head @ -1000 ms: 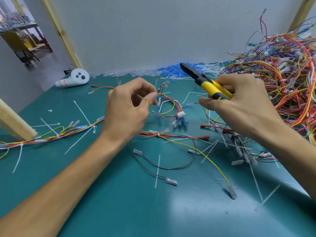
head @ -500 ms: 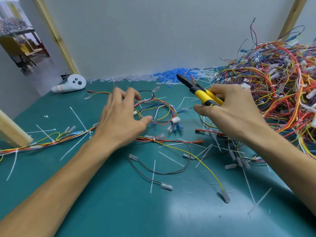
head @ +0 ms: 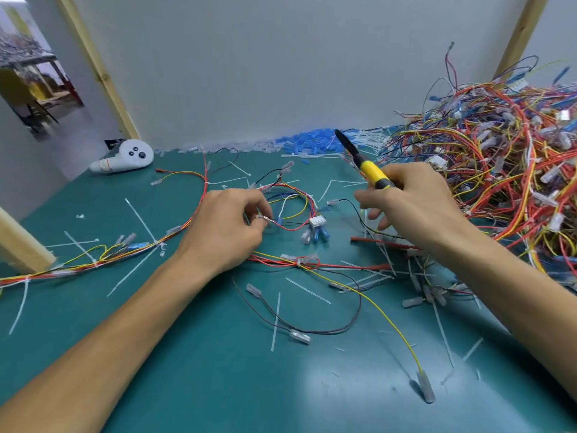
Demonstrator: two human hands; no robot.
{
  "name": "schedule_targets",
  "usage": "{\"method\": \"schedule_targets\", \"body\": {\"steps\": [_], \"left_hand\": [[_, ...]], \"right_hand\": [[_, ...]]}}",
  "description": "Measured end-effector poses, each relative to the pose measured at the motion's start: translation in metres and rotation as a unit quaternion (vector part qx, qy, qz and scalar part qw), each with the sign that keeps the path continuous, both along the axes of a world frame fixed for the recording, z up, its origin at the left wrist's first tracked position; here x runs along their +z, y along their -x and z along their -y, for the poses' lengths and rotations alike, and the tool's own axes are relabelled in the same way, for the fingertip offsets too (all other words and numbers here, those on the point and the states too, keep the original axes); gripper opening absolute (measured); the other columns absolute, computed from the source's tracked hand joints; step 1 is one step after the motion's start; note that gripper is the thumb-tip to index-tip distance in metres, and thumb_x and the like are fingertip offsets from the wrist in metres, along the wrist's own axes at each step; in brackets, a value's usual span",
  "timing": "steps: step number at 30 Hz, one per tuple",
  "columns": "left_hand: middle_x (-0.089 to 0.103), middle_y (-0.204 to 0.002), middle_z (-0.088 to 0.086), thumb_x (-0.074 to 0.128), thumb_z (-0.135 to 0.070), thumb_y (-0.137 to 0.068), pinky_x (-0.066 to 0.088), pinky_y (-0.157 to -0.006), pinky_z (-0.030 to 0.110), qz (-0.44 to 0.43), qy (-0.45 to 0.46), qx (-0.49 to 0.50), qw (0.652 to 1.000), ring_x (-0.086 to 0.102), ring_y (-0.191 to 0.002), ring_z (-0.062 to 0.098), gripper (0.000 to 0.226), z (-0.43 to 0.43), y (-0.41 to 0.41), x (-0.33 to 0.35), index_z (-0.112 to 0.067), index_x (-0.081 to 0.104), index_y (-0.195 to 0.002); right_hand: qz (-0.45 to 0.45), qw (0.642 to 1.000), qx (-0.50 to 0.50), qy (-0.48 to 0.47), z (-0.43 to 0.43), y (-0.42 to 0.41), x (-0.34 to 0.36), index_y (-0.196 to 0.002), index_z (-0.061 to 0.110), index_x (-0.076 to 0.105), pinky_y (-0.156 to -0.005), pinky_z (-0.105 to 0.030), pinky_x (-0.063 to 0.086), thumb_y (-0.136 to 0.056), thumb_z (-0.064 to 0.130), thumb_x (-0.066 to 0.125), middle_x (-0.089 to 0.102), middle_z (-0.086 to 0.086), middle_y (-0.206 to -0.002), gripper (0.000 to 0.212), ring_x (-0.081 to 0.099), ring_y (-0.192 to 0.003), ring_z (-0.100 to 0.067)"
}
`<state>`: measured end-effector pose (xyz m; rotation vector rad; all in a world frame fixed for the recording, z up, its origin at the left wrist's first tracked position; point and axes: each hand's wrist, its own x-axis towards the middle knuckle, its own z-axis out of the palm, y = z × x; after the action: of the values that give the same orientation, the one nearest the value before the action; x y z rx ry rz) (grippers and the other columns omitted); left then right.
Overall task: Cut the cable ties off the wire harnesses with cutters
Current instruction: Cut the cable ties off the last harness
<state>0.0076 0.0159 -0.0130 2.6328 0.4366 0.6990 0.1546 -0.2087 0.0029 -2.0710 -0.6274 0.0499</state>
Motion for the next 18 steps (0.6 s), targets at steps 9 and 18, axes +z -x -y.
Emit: {"method": "schedule_targets", "body": {"steps": [9,18], "left_hand": [[0.077,-0.082,-0.005,0.072,-0.008,-0.092,0.058,-0.078,0.038,0.145,0.174,-0.15,0.962,0.072,-0.079,0.014,0.013,0.019,0.004,0.015,-0.02,0.078,-0.094],[0.075,-0.098,0.002,0.068,-0.004,-0.087,0.05,-0.083,0.042,0.158,0.143,-0.258,0.942,0.069,-0.094,0.028,0.042,0.022,0.008,0.015,-0.014,0.064,-0.128]], "right_hand": [[0.117,0.989,0.039,0.083,-0.013,0.015,-0.017,-0.078,0.012,0.054,-0.058,-0.028,0.038,-0.092,0.041,0.073,0.06,-0.006,-0.067,0.038,0.054,-0.067,-0.03],[0.094,0.984,0.064,0.137,-0.018,0.015,-0.013,-0.087,0.013,0.066,-0.067,-0.043,0.058,-0.08,0.023,0.071,0.072,-0.007,-0.079,0.013,0.067,-0.077,-0.03]]}}
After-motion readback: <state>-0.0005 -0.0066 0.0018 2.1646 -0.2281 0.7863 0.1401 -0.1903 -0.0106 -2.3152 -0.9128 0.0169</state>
